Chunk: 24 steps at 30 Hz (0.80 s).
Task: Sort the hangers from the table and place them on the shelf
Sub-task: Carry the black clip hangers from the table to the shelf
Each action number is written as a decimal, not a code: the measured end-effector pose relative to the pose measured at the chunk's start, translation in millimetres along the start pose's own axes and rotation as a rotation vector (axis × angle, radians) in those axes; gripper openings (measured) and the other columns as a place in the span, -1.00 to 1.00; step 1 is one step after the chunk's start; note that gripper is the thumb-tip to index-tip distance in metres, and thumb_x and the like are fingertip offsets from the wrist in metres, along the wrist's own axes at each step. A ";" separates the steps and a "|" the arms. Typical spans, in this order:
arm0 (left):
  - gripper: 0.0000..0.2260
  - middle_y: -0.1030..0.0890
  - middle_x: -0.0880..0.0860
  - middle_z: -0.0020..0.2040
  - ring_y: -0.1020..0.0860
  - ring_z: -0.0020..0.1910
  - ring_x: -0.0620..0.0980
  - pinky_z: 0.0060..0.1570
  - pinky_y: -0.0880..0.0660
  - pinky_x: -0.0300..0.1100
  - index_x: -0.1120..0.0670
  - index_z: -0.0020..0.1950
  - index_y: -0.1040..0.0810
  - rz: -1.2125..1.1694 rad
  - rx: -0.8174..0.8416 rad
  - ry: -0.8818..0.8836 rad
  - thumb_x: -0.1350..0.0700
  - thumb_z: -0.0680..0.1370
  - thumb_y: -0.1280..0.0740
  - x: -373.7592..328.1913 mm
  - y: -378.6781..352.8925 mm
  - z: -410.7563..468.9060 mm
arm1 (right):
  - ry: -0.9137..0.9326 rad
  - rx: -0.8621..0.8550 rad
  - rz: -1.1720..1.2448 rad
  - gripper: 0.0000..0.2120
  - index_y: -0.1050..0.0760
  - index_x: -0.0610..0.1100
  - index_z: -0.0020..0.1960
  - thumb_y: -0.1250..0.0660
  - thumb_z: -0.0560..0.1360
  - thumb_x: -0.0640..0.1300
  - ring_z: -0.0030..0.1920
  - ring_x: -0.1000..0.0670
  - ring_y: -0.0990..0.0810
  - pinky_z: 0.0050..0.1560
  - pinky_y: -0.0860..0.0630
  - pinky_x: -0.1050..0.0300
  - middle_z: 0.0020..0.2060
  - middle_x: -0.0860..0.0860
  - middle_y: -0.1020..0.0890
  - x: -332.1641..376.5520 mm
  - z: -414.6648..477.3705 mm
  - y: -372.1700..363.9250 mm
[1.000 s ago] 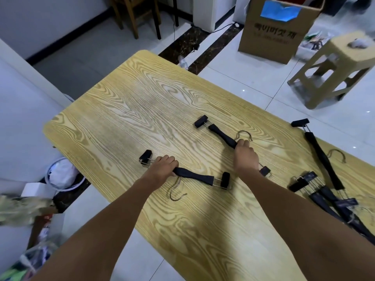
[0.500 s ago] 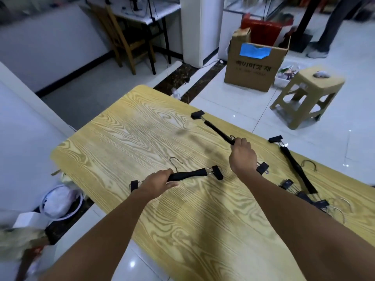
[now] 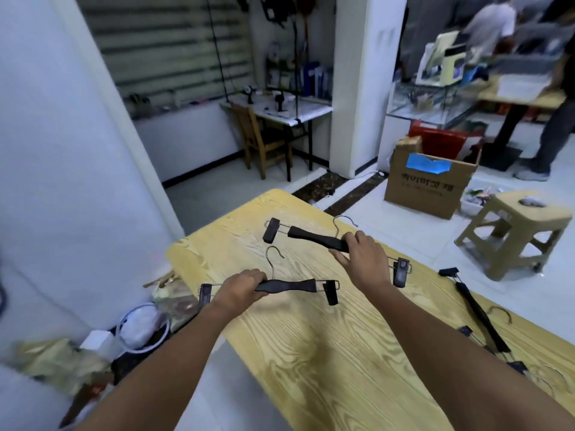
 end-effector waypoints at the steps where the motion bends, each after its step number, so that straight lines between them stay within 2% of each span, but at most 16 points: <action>1: -0.78 -0.53 0.05 0.09 -0.50 0.10 0.05 -0.03 -0.40 -0.10 0.10 0.15 -0.48 0.008 -0.015 0.022 0.03 0.57 -0.26 4.9 7.9 -14.2 | 0.044 -0.022 0.013 -0.61 -0.48 -0.14 0.06 -0.19 0.55 0.19 -0.09 -0.15 -0.52 -0.13 -0.42 -0.01 -0.09 -0.10 -0.53 14.0 -2.2 7.9; 10: -0.79 -0.59 0.00 0.07 -0.53 0.09 0.04 -0.01 -0.41 -0.12 0.03 0.11 -0.49 -0.020 -0.200 0.346 0.02 0.51 -0.31 42.6 66.6 -142.7 | 0.343 -0.140 0.132 -0.68 -0.54 -0.13 -0.06 -0.37 0.45 0.14 -0.25 -0.11 -0.52 -0.28 -0.46 0.01 -0.24 -0.04 -0.53 117.2 -24.8 57.5; 16: -0.77 -0.58 -0.01 0.07 -0.54 0.09 0.05 0.02 -0.44 -0.11 -0.01 0.12 -0.49 -0.067 -0.214 0.549 0.01 0.49 -0.34 44.5 63.4 -256.2 | 0.532 -0.133 0.304 -0.68 -0.57 -0.14 -0.05 -0.39 0.43 0.12 -0.19 -0.13 -0.56 -0.20 -0.48 0.02 -0.22 -0.04 -0.58 183.9 -77.8 84.3; 20: -0.78 -0.57 0.03 0.07 -0.53 0.06 0.05 -0.05 -0.36 -0.18 0.06 0.12 -0.50 -0.084 -0.263 0.672 0.03 0.51 -0.34 31.3 53.4 -337.8 | 0.654 -0.067 0.382 -0.66 -0.55 -0.13 0.00 -0.33 0.48 0.15 -0.07 -0.11 -0.55 -0.11 -0.46 0.02 -0.14 -0.04 -0.60 233.0 -120.1 99.0; 24: -0.75 -0.60 0.00 0.08 -0.54 0.07 0.03 -0.05 -0.36 -0.22 0.03 0.15 -0.48 -0.114 -0.326 0.833 0.03 0.50 -0.35 24.4 41.3 -434.9 | 0.826 -0.047 0.453 -0.69 -0.56 -0.15 -0.07 -0.40 0.43 0.11 -0.12 -0.13 -0.57 -0.16 -0.46 0.02 -0.19 -0.06 -0.60 297.8 -177.1 113.4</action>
Point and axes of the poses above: each hand's wrist, its own z-axis towards the middle knuckle, its own y-axis out of the back of the hand, x = y × z, the point moved 6 cm from there along z, towards the middle knuckle
